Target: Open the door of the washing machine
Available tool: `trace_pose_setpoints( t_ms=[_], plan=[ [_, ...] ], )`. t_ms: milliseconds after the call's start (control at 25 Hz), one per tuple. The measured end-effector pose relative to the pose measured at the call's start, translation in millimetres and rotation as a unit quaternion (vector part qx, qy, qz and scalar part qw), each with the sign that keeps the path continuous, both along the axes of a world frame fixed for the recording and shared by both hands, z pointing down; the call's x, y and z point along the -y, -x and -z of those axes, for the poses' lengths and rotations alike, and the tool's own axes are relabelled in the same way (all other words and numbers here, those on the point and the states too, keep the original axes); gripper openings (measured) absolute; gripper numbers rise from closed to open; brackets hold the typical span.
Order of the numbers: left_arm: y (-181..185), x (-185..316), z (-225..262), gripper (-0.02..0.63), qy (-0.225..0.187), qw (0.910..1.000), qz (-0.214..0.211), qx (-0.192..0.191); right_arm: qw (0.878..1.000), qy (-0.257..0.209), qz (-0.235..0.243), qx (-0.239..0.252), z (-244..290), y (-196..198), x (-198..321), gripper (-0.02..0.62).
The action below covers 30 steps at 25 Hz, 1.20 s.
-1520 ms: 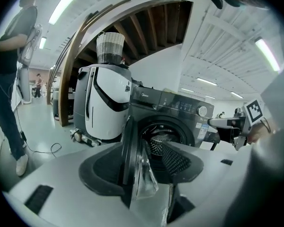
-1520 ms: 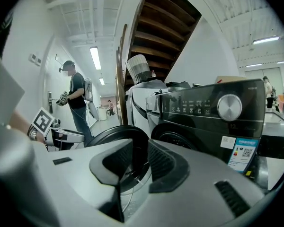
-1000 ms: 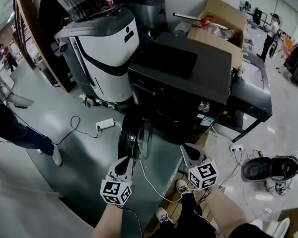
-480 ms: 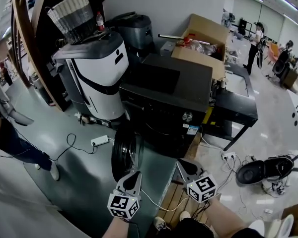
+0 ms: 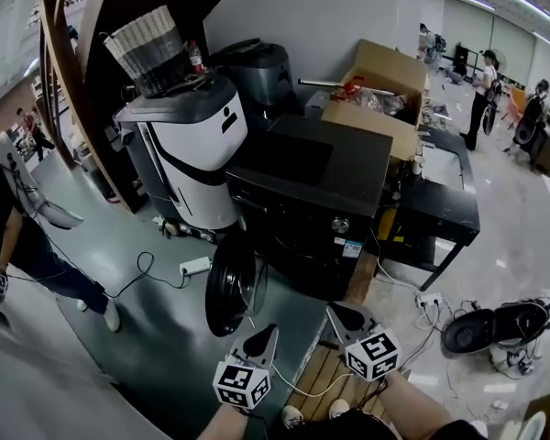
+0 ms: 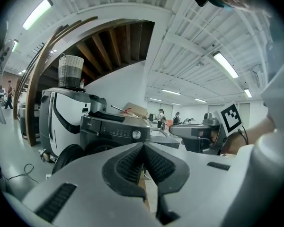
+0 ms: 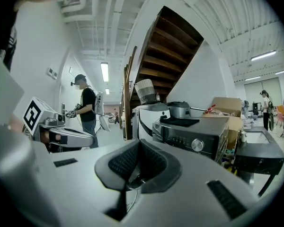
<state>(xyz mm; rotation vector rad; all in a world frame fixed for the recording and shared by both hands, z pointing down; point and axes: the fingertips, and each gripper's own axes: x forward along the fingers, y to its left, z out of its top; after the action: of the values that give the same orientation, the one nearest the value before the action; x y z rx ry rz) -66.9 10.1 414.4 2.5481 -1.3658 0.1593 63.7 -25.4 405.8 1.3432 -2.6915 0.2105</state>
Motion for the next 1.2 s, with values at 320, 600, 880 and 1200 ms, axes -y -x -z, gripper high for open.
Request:
trace_pose_setpoints(
  t_ms=[320,600,880,1200],
  plan=[
    [-28,-20,17,0.017,0.000,1.0000,0.006,0.002,1.000,0.002,0.021,0.001,14,-23,-23,0.017],
    [-36,-36,23,0.017,-0.001,0.9999,0.014,0.000,0.999,0.006,0.034,-0.001,17,-30,-41,0.017],
    [-35,-51,22,0.017,0.004,0.9998,0.017,0.000,0.999,0.015,0.045,-0.001,12,-23,-58,0.017],
    [-34,-58,14,0.017,0.010,0.9997,0.022,-0.002,0.999,0.020,0.048,-0.002,6,-20,-67,0.017]
  ],
)
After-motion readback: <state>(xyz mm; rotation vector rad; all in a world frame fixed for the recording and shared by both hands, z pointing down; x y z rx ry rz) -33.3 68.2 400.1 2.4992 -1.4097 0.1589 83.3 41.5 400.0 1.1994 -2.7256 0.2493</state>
